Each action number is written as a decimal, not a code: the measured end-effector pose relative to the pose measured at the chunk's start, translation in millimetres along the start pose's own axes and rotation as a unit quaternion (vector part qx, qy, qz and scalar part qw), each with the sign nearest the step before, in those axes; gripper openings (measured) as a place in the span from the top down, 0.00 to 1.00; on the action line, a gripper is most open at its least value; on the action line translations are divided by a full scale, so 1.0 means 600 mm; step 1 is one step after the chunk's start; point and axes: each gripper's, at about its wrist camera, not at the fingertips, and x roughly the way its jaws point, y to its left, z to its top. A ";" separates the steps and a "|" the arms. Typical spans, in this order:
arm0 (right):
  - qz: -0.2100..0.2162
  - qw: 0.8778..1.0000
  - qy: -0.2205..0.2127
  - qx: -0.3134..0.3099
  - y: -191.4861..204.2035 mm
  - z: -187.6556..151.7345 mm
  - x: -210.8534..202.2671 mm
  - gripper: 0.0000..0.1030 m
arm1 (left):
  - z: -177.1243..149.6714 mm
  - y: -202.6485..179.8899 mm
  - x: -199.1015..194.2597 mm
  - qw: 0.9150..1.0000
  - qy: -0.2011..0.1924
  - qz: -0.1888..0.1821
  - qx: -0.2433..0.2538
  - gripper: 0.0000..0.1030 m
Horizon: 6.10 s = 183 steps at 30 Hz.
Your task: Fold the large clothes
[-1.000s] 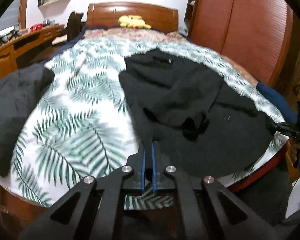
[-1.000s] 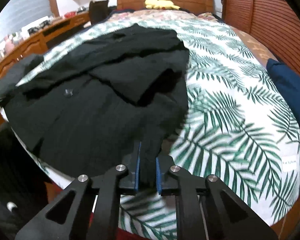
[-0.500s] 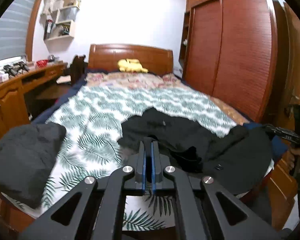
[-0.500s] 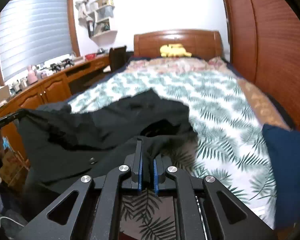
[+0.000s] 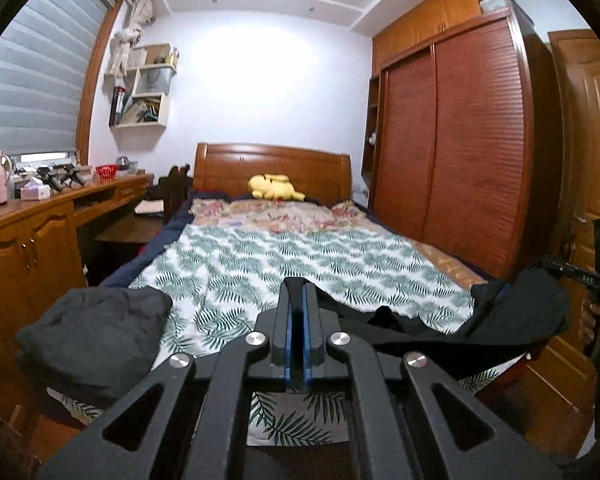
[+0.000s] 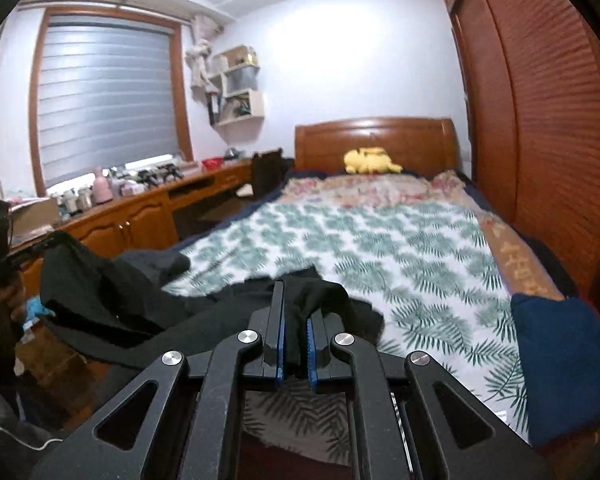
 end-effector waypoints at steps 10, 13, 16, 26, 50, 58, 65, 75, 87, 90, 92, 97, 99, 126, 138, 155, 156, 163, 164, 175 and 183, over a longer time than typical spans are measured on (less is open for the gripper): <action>-0.028 0.999 0.031 -0.020 -0.018 -0.012 0.056 0.95 | -0.019 0.028 0.109 0.999 0.046 0.022 0.001 0.99; -0.042 0.997 0.052 -0.029 -0.034 -0.024 0.117 0.95 | -0.019 0.033 0.177 0.998 0.061 0.033 0.005 0.99; -0.057 0.995 0.069 -0.036 -0.057 -0.037 0.185 0.95 | -0.017 0.036 0.247 0.997 0.070 0.043 0.012 0.98; -0.106 0.987 0.113 -0.036 -0.157 -0.080 0.415 0.94 | -0.028 0.049 0.459 0.996 0.076 0.052 -0.008 0.98; -0.176 0.964 0.191 -0.065 -0.223 -0.066 0.723 0.94 | -0.034 0.107 0.654 0.993 0.099 0.051 -0.034 0.98; -0.182 0.956 0.226 -0.043 -0.232 -0.077 0.751 0.87 | -0.042 0.083 0.655 0.992 0.122 0.017 -0.030 0.85; -0.200 0.958 0.203 -0.031 -0.230 -0.056 0.737 0.25 | -0.052 0.066 0.658 0.989 0.144 -0.011 -0.023 0.79; -0.178 0.940 0.292 0.009 -0.266 -0.111 0.767 0.25 | -0.077 0.020 0.665 0.985 0.171 -0.029 0.014 0.75; -0.145 0.917 0.369 0.044 -0.287 -0.155 0.806 0.74 | -0.109 -0.018 0.656 0.978 0.197 -0.054 0.041 0.75; -0.140 0.921 0.361 0.024 -0.278 -0.150 0.806 0.95 | -0.108 -0.014 0.646 0.979 0.195 -0.054 0.040 0.75; -0.154 0.924 0.351 0.013 -0.274 -0.144 0.807 0.97 | -0.105 -0.010 0.640 0.979 0.191 -0.052 0.037 0.75; -0.220 0.938 0.268 -0.011 -0.267 -0.096 0.781 0.99 | -0.103 -0.002 0.633 0.980 0.187 -0.052 0.030 0.75; -0.234 0.931 0.280 -0.007 -0.269 -0.091 0.787 0.99 | -0.105 -0.002 0.630 0.980 0.188 -0.053 0.032 0.75; -0.119 0.955 0.271 -0.034 -0.050 -0.179 0.508 0.42 | -0.184 -0.090 0.540 0.967 0.219 -0.109 0.076 0.75; -0.142 0.943 0.300 -0.015 -0.076 -0.240 0.469 0.41 | -0.229 -0.133 0.504 0.959 0.236 -0.132 0.085 0.75; -0.183 0.937 0.296 -0.023 -0.084 -0.239 0.428 0.31 | -0.257 -0.126 0.507 0.955 0.252 -0.135 0.074 0.75; -0.190 0.936 0.295 -0.021 -0.090 -0.238 0.424 0.31 | -0.257 -0.125 0.508 0.955 0.252 -0.135 0.074 0.75; -0.182 0.934 0.304 0.047 -0.137 -0.256 0.412 0.28 | -0.260 -0.126 0.511 0.954 0.255 -0.134 0.078 0.74; -0.178 0.934 0.304 0.056 -0.141 -0.260 0.412 0.27 | -0.261 -0.126 0.511 0.954 0.255 -0.134 0.078 0.74; -0.152 0.935 0.306 0.091 -0.153 -0.287 0.417 0.22 | -0.264 -0.126 0.515 0.954 0.258 -0.132 0.080 0.74; -0.102 0.946 0.296 0.084 -0.128 -0.272 0.410 0.80 | -0.262 -0.124 0.514 0.954 0.257 -0.135 0.076 0.74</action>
